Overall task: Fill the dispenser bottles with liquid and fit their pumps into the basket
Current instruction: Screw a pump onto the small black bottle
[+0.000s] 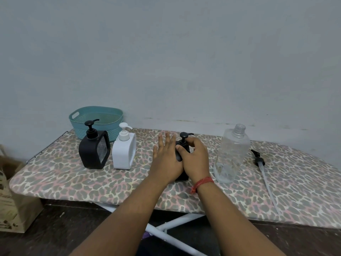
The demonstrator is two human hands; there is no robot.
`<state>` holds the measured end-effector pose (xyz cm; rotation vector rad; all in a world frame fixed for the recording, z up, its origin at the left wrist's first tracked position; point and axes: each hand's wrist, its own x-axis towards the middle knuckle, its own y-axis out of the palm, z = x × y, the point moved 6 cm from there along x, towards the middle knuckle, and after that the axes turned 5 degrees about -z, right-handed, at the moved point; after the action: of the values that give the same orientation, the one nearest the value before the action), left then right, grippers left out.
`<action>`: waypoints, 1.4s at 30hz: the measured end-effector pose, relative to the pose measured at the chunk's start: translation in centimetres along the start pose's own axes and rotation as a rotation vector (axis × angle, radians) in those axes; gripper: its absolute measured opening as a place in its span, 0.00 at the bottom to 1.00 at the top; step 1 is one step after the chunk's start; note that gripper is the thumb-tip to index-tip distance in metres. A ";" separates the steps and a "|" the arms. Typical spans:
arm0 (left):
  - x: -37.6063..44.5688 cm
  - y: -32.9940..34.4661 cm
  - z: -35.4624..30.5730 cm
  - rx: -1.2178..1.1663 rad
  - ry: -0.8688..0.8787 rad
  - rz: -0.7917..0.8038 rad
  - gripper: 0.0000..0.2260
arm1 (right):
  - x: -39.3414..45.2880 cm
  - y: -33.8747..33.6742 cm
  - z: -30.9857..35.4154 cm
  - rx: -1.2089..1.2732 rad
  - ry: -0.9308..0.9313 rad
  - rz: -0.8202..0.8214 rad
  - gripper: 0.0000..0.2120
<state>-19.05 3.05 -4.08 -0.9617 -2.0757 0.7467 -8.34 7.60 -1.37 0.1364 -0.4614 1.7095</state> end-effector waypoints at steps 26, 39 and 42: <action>-0.1 0.3 0.0 -0.084 -0.024 0.018 0.44 | 1.5 -0.2 1.1 -0.110 0.007 0.210 0.18; 0.2 0.0 0.4 -0.036 -0.003 0.026 0.40 | 1.8 0.5 0.6 -0.017 0.092 0.099 0.12; -0.1 -0.2 0.2 -0.035 -0.013 0.042 0.41 | 1.6 0.6 0.5 -0.010 0.124 0.119 0.12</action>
<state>-19.26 2.87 -4.06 -1.0256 -2.0919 0.7423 -9.30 8.83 -0.48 -0.0050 -0.3926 1.8205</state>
